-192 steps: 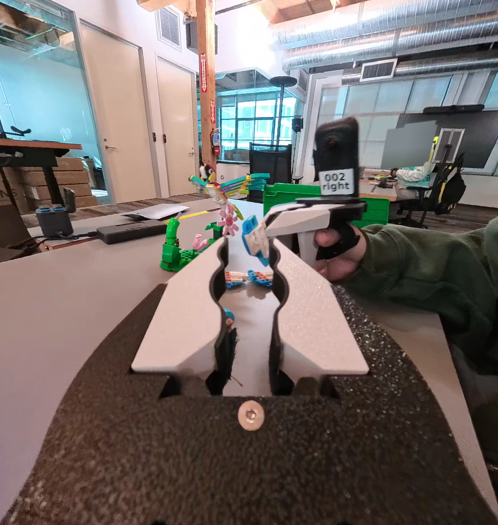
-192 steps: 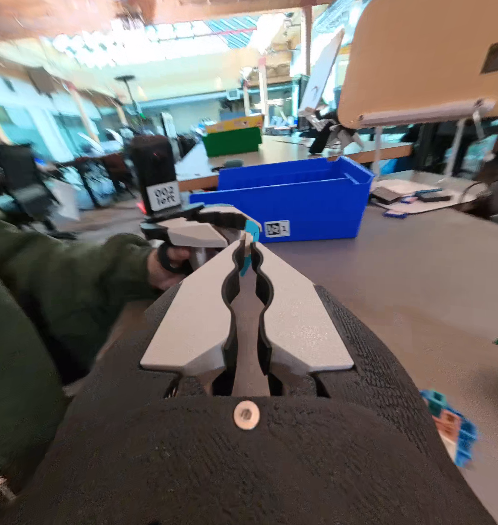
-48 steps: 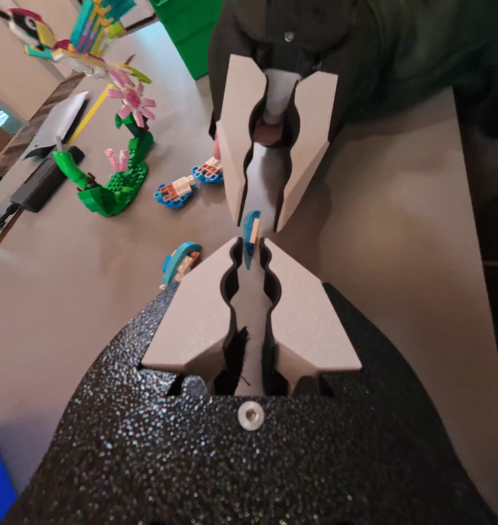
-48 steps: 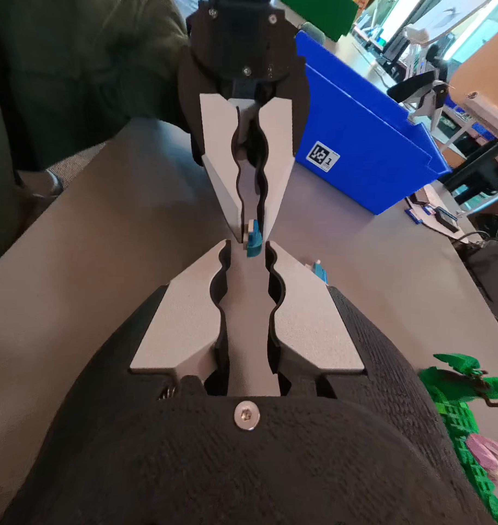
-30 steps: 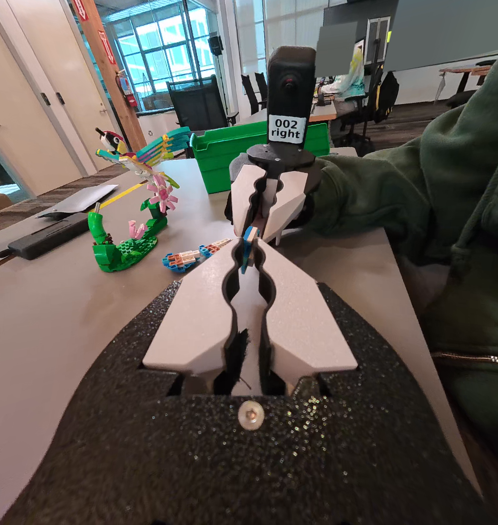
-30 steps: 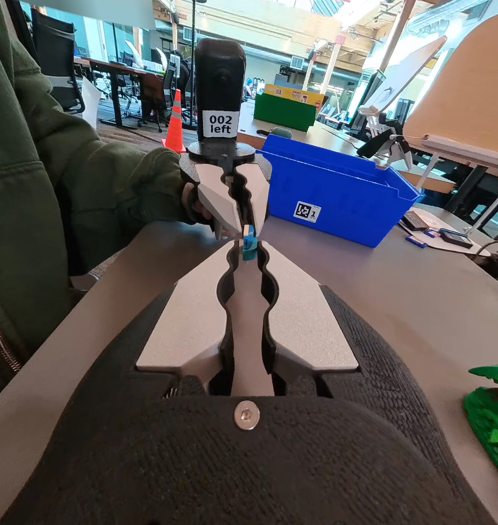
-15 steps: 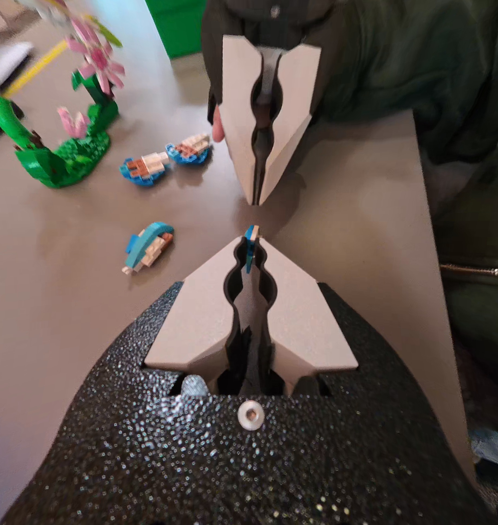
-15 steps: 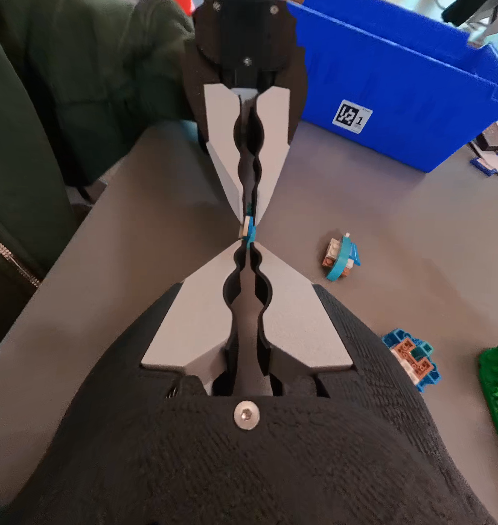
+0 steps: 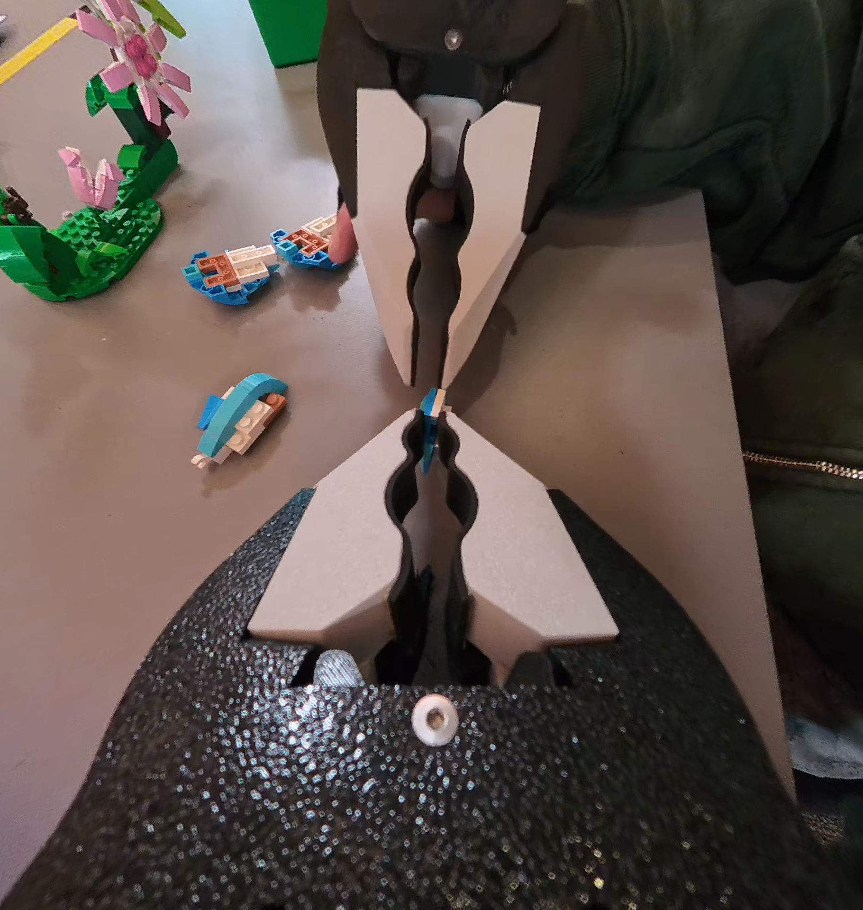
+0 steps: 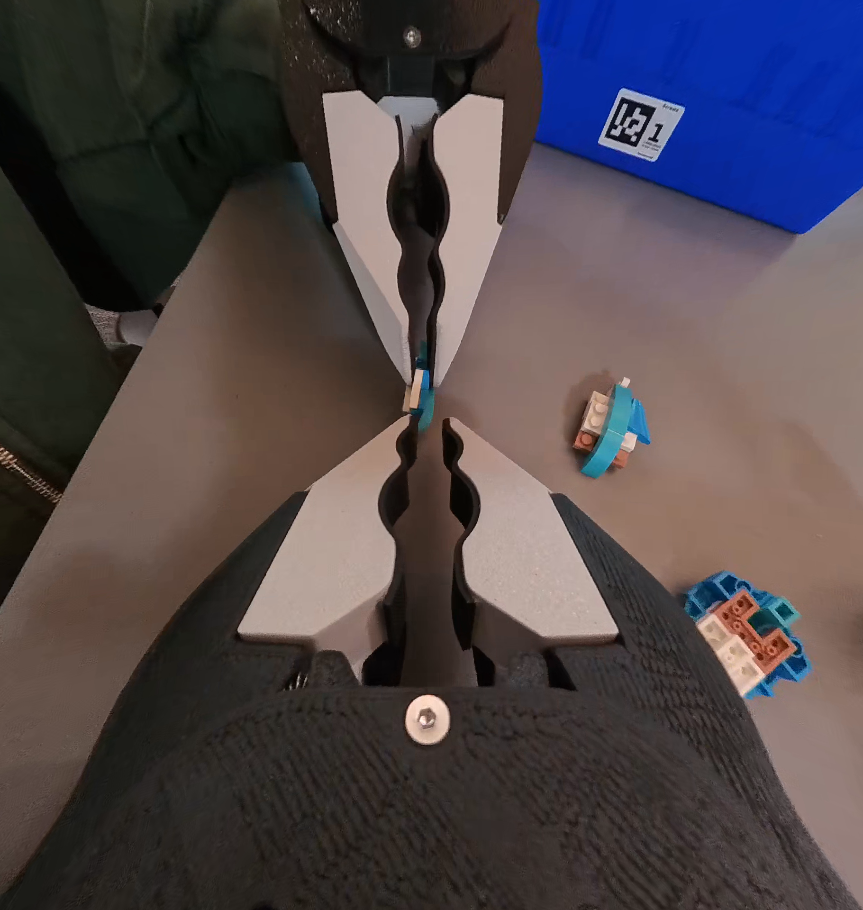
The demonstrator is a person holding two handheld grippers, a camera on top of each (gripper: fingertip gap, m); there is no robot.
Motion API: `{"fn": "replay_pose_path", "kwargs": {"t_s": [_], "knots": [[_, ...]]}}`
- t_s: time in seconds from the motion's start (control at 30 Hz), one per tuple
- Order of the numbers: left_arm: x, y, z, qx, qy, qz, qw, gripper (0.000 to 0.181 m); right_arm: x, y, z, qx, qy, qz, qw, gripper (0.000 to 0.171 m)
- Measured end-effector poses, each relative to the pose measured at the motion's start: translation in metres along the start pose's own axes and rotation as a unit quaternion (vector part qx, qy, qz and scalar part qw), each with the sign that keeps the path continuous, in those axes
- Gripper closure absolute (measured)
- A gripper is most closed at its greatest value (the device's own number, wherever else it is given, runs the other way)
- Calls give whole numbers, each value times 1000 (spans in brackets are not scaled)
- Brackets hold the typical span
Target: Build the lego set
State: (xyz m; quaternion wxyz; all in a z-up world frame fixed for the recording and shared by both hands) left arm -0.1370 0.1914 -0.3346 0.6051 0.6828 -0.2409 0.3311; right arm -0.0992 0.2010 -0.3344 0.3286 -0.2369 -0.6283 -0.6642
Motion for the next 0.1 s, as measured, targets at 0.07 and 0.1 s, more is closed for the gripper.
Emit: {"fn": "replay_pose_path", "kwargs": {"t_s": [0.07,0.1], "knots": [[0,0,0,-2,1,0,1000,180,0,-1,0,6,-3,-2,1000,163],[0,0,0,-3,-1,0,1000,180,0,-1,0,9,-4,-2,1000,163]]}}
Point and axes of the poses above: each gripper's, where its closed fingertips meet, y back along the fingers, x out of its top, z = x × y across the jaws, the point moved 2 cm from there along y, back along the fingers, and after that the axes turned 10 degrees about -z, right-handed, at the moved point
